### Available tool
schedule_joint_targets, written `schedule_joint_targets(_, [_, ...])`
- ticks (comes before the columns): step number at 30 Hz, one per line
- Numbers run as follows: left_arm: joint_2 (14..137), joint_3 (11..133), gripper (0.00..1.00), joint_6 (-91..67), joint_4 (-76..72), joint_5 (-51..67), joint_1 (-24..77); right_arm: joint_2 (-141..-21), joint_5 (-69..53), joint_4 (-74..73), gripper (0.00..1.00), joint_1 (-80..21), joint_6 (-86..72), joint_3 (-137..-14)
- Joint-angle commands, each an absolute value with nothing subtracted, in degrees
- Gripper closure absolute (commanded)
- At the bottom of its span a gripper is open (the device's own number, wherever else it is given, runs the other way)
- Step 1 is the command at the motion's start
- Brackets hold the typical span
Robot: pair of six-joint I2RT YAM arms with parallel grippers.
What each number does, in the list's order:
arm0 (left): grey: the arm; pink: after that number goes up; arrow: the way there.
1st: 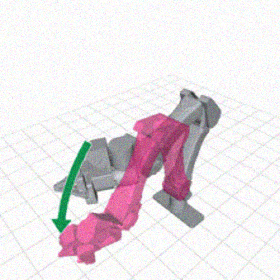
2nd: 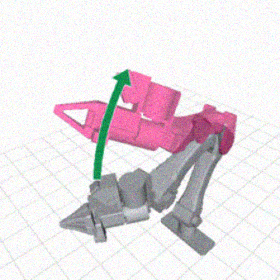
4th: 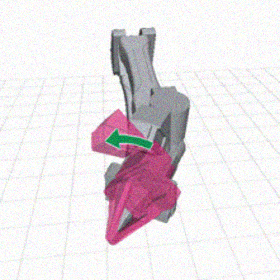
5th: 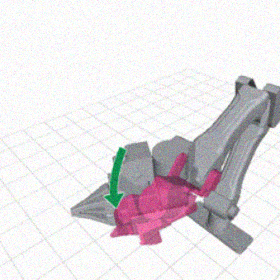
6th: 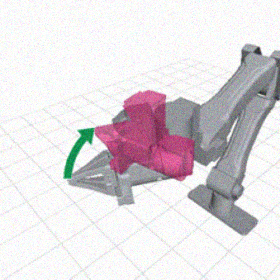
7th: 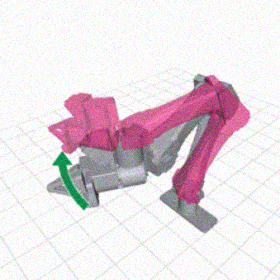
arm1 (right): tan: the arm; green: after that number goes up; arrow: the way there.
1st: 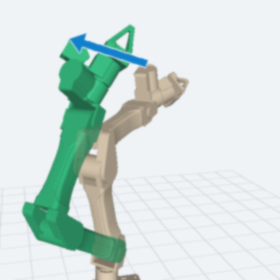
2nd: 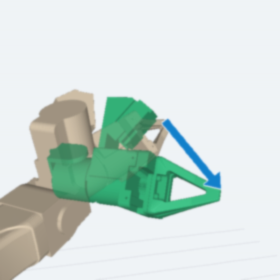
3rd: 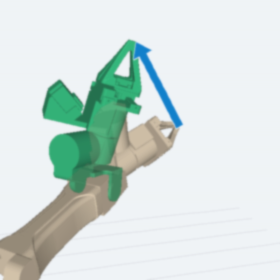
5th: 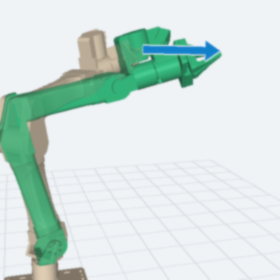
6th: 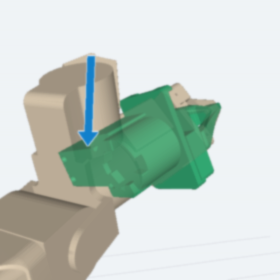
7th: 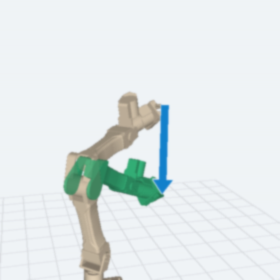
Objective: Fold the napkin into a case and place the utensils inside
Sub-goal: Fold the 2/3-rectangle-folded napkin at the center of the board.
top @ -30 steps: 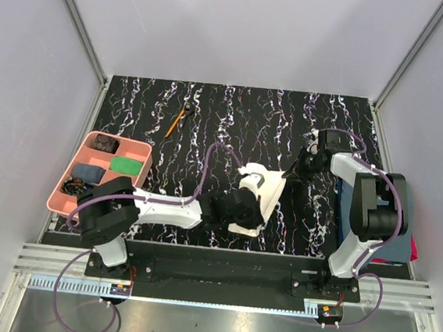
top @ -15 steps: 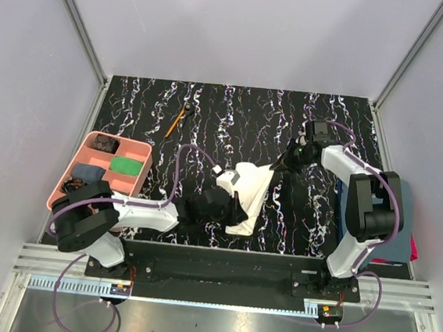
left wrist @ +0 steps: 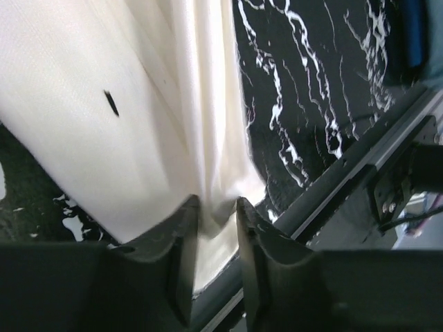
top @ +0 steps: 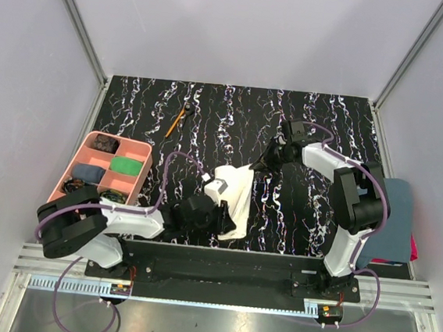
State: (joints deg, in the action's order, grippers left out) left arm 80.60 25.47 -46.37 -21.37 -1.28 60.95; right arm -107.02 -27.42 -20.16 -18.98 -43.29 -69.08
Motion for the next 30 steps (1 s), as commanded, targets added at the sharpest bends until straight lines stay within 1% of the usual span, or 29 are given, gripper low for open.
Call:
schedule_joint_targets(1, [73.24, 28.47, 0.54, -40.87, -15.13, 1.32, 60.65, -106.61, -26.19, -14.68, 1.0, -18.63, -45.09, -71.63])
schedule_joint_targets(3, [70.15, 28.56, 0.44, -40.6, -13.28, 2.19, 58.38, -106.52, -26.02, -14.85, 1.0, -18.63, -45.0, -71.46])
schedule_joint_targets(5, [65.67, 28.56, 0.43, -40.87, -12.31, 2.37, 55.91, -106.44, -25.75, -15.12, 1.0, -18.63, -44.56, -71.37])
schedule_joint_targets(6, [64.0, 29.7, 0.49, -41.48, -11.52, 0.2, 53.38, -106.44, -25.93, -15.29, 1.0, -18.63, -44.3, -71.28])
schedule_joint_targets(8, [65.21, 32.5, 0.58, -41.57, -8.72, -1.84, 50.2, -106.17, -25.75, -15.55, 1.0, -18.63, -44.03, -71.28])
schedule_joint_targets(9, [66.87, 34.52, 0.69, -41.66, -7.74, -2.19, 46.97, -106.08, -25.66, -15.73, 1.0, -18.72, -44.03, -71.28])
schedule_joint_targets(10, [70.97, 38.37, 0.73, -41.75, -7.39, -1.94, 45.54, -105.91, -25.58, -15.65, 1.0, -18.63, -44.03, -71.28])
schedule_joint_targets(12, [75.47, 41.64, 0.79, -40.87, -9.31, -0.97, 42.64, -105.82, -25.49, -15.91, 1.0, -18.63, -44.21, -71.54])
schedule_joint_targets(14, [83.47, 47.88, 0.87, -39.65, -7.93, -0.27, 41.49, -105.82, -25.66, -16.43, 1.0, -18.72, -44.03, -71.81])
schedule_joint_targets(16, [90.83, 52.62, 0.91, -38.67, -8.08, 1.21, 40.17, -105.56, -25.23, -16.79, 1.0, -18.9, -44.03, -71.89])
schedule_joint_targets(18, [96.73, 55.53, 0.92, -39.02, -8.88, 2.63, 39.03, -105.29, -24.96, -16.96, 1.0, -18.98, -44.21, -71.63])
schedule_joint_targets(21, [101.5, 58.09, 0.93, -38.76, -8.35, 2.37, 38.5, -104.76, -24.52, -17.14, 1.0, -19.33, -44.65, -71.46])
schedule_joint_targets(26, [106.08, 61.61, 0.94, -38.06, -6.33, 1.05, 38.5, -104.06, -23.82, -17.05, 1.0, -20.74, -45.79, -71.1])
schedule_joint_targets(30, [110.11, 62.84, 0.94, -39.37, -7.47, 3.85, 38.23, -104.06, -22.68, -16.7, 1.0, -22.85, -48.85, -71.63])
